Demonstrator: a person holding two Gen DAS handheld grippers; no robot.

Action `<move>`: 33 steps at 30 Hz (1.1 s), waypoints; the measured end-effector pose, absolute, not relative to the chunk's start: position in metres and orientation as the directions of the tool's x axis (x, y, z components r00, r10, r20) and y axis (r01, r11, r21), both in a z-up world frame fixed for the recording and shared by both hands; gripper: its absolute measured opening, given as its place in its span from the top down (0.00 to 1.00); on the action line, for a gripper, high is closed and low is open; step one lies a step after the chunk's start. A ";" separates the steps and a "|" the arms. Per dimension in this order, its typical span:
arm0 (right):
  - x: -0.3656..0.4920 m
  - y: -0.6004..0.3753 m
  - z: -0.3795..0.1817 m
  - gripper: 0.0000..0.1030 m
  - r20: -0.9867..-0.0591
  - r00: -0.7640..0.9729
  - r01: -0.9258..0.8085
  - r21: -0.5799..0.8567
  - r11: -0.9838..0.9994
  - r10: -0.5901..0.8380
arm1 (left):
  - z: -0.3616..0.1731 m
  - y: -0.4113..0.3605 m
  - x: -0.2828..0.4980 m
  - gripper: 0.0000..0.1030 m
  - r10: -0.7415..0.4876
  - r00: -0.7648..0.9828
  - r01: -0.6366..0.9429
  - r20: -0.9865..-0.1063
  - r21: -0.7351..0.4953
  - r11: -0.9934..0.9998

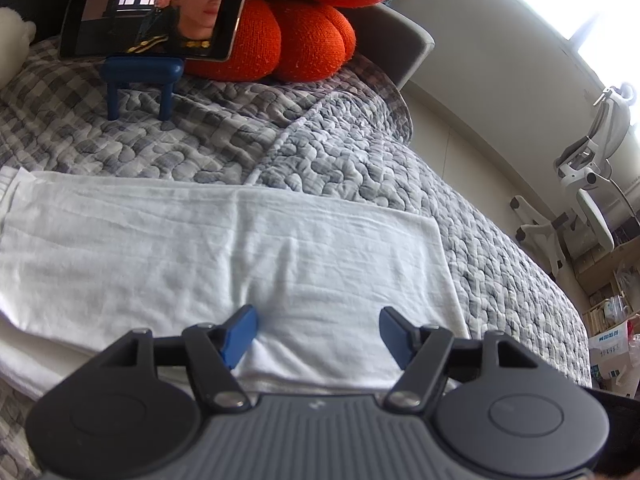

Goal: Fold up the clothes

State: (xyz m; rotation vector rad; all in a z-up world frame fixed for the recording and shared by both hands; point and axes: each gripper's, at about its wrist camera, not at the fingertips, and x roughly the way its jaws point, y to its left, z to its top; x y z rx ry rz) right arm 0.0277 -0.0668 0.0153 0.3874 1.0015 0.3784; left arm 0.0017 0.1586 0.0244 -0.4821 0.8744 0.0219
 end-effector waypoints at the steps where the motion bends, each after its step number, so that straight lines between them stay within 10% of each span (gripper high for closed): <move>1: 0.025 -0.064 0.020 0.92 -0.725 0.503 -0.147 0.466 0.873 0.471 | 0.024 0.158 0.002 0.32 -0.175 0.648 -0.212 -0.741 -0.396 0.894; 14: -0.019 0.032 0.045 0.91 -0.665 0.580 -0.492 0.173 0.853 0.470 | 0.034 0.205 -0.010 0.38 -0.226 0.734 -0.278 -0.641 -0.587 0.760; 33: -0.026 0.042 0.054 0.98 -0.622 0.591 -0.557 0.147 0.818 0.514 | 0.025 0.205 0.031 0.36 -0.454 0.692 -0.121 -0.561 -0.710 0.693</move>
